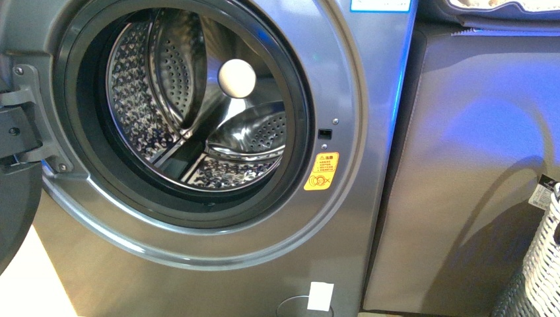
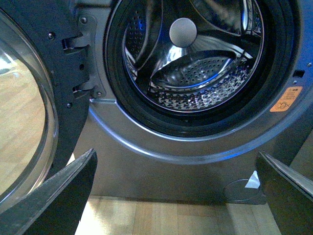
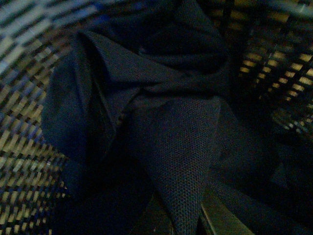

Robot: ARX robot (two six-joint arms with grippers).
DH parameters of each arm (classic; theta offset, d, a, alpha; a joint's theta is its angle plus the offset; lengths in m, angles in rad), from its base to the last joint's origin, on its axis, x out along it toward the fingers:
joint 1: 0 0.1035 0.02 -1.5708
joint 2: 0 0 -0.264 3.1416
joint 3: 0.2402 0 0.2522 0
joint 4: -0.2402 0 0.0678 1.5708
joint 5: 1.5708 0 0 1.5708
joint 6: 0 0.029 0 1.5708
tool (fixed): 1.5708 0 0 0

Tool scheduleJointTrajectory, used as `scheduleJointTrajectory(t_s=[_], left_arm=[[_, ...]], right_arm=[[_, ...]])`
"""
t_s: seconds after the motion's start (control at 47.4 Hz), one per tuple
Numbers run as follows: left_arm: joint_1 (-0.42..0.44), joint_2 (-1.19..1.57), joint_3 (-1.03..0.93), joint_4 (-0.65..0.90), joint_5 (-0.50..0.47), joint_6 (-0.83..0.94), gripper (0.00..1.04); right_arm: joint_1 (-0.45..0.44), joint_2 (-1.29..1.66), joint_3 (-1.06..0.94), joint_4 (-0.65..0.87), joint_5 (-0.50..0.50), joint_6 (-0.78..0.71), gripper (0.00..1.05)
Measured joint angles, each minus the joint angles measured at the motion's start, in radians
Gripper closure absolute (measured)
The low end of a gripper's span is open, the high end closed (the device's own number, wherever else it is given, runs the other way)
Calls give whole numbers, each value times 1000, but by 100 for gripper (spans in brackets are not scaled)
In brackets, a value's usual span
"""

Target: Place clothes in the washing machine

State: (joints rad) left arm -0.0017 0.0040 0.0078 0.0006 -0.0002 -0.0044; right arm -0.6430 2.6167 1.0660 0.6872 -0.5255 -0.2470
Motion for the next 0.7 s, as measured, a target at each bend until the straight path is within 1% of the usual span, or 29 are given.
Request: scheduleJointTrajectory(t_s=[0.063, 0.295, 0.464, 0.569, 0.696], left_arm=[[0, 0, 0, 0, 0, 0, 6], [0, 0, 0, 0, 0, 0, 6], [0, 0, 0, 0, 0, 0, 6], [0, 0, 0, 0, 0, 0, 6], [0, 0, 0, 0, 0, 0, 6]], right_arm=[[-8, -90, -42, -6, -8, 16, 102], [-71, -420, -185, -112, -61, 58, 102], [-81, -617, -227, -200, -122, 191, 102], [-80, -712, -242, -217, -142, 272, 102], [-72, -822, -272, -211, -158, 332, 102]])
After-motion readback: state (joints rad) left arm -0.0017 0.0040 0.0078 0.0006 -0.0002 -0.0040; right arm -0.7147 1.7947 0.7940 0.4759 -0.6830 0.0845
